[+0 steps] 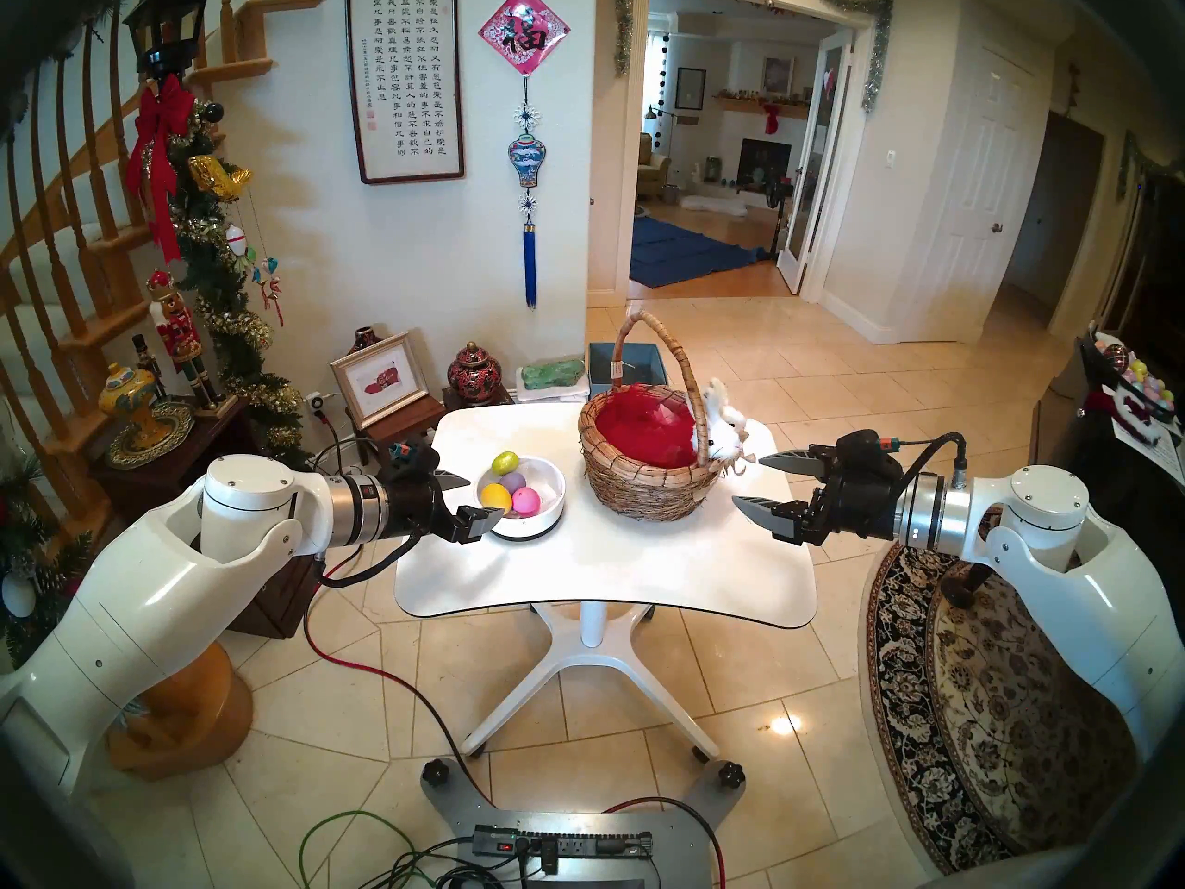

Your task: Put easter egg into basket

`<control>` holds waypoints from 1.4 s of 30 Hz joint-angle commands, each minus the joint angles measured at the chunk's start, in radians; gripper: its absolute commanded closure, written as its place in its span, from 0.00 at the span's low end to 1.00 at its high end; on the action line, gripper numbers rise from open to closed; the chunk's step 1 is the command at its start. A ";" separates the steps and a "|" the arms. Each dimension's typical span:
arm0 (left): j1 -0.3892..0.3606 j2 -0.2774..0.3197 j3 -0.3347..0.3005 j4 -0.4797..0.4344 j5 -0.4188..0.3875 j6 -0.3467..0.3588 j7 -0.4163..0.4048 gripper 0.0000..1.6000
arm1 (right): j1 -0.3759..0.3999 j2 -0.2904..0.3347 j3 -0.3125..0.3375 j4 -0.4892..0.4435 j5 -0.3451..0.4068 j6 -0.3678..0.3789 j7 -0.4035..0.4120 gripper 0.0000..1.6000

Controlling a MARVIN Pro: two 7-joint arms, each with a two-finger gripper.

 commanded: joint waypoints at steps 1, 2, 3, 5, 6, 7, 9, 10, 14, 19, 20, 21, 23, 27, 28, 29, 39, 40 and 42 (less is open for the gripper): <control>-0.020 -0.001 -0.006 -0.004 -0.012 0.000 -0.026 0.00 | 0.001 0.002 0.008 -0.001 0.001 -0.001 -0.001 0.00; -0.019 -0.001 -0.006 -0.002 -0.013 0.000 -0.028 0.00 | 0.001 0.002 0.008 -0.001 0.001 -0.001 -0.001 0.00; -0.020 -0.001 -0.006 -0.001 -0.013 0.002 -0.030 0.00 | 0.001 0.002 0.008 -0.001 0.001 -0.001 -0.001 0.00; -0.020 -0.002 -0.005 0.002 -0.011 0.003 -0.032 0.00 | 0.001 0.002 0.008 -0.001 0.001 -0.001 -0.001 0.00; -0.020 -0.002 -0.004 0.002 -0.011 0.003 -0.033 0.00 | 0.001 0.002 0.008 -0.001 0.001 -0.001 -0.001 0.00; -0.020 -0.003 -0.004 0.003 -0.010 0.003 -0.034 0.00 | 0.001 0.002 0.008 -0.001 0.001 -0.001 -0.001 0.00; -0.020 -0.004 -0.003 0.005 -0.007 0.002 -0.035 0.00 | 0.001 0.002 0.008 -0.001 0.001 -0.001 -0.001 0.00; -0.020 -0.005 -0.002 0.006 -0.004 0.002 -0.034 0.00 | 0.001 0.002 0.008 -0.001 0.001 -0.001 -0.001 0.00; -0.020 -0.006 0.001 0.006 0.004 -0.005 -0.035 0.00 | 0.001 0.002 0.008 -0.001 0.001 -0.001 -0.001 0.00; -0.017 -0.008 -0.001 0.005 0.009 -0.010 -0.031 0.01 | 0.001 0.002 0.008 -0.001 0.001 -0.001 -0.001 0.00; -0.015 -0.009 -0.001 0.004 0.011 -0.010 -0.025 0.01 | 0.001 0.002 0.008 -0.001 0.001 -0.001 -0.001 0.00; -0.015 -0.010 -0.002 0.004 0.013 -0.011 -0.026 0.00 | 0.001 0.002 0.008 -0.001 0.001 -0.001 -0.001 0.00; -0.013 -0.011 -0.003 0.003 0.015 -0.014 -0.028 0.00 | 0.001 0.002 0.008 -0.001 0.001 -0.001 -0.001 0.00; -0.009 -0.013 -0.006 0.001 0.020 -0.018 -0.027 0.00 | 0.001 0.002 0.008 -0.001 0.001 -0.001 -0.001 0.00; -0.009 -0.014 -0.007 0.000 0.022 -0.017 -0.026 0.00 | 0.001 0.002 0.008 -0.001 0.001 -0.001 -0.001 0.00; -0.010 -0.015 -0.006 0.001 0.022 -0.016 -0.026 0.00 | 0.001 0.002 0.008 -0.001 0.001 -0.001 -0.001 0.00; -0.022 -0.028 0.003 0.019 0.030 -0.008 -0.036 0.00 | 0.001 0.002 0.008 -0.001 0.001 -0.001 -0.001 0.00; -0.023 -0.028 0.004 0.021 0.030 -0.007 -0.037 0.00 | 0.001 0.002 0.008 -0.001 0.001 -0.001 -0.001 0.00; -0.024 -0.030 0.005 0.024 0.032 -0.006 -0.038 0.00 | 0.001 0.002 0.008 -0.001 0.001 -0.001 -0.001 0.00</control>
